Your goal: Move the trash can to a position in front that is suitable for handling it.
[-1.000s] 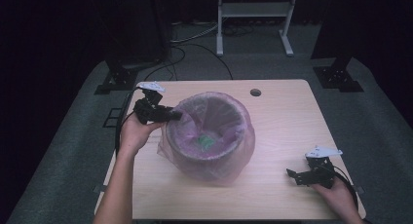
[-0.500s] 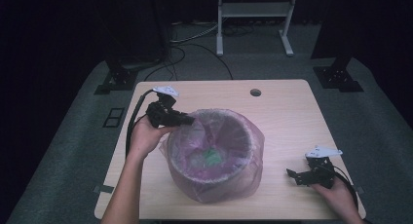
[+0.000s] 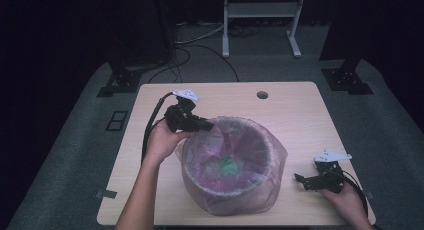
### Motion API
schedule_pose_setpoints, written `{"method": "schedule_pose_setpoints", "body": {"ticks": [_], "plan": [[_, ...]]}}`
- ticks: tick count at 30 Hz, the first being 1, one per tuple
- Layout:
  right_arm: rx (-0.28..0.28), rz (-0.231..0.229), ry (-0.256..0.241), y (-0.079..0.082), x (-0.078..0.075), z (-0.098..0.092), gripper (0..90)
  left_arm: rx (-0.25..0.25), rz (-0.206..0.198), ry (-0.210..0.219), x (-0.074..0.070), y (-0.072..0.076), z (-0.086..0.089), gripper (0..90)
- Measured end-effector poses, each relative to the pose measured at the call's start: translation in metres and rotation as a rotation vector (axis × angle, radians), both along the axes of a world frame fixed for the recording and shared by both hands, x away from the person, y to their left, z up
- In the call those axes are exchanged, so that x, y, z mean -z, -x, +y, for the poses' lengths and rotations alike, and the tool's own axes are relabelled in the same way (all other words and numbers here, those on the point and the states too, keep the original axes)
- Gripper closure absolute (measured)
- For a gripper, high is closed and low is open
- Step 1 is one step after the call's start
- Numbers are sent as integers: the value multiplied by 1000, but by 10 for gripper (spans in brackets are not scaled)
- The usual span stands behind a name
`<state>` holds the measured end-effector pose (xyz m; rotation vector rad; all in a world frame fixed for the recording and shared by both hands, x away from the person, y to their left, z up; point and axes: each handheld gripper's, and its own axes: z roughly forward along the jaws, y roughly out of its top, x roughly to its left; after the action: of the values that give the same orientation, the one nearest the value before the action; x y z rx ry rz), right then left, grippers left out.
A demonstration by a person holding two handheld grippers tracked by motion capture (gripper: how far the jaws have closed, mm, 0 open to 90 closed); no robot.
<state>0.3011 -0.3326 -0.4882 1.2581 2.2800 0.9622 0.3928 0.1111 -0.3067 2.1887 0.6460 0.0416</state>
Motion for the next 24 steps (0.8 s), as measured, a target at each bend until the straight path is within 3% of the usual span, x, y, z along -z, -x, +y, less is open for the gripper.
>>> {"method": "schedule_pose_setpoints", "body": {"ticks": [22,23,24], "plan": [[2,0,2,-2,0,0,3,81,-13,0,0,-16,-56,775],[2,0,2,-2,0,0,4,71,-20,7,0,-16,-56,756],[2,0,2,-2,0,0,4,71,-20,7,0,-16,-56,681]]}}
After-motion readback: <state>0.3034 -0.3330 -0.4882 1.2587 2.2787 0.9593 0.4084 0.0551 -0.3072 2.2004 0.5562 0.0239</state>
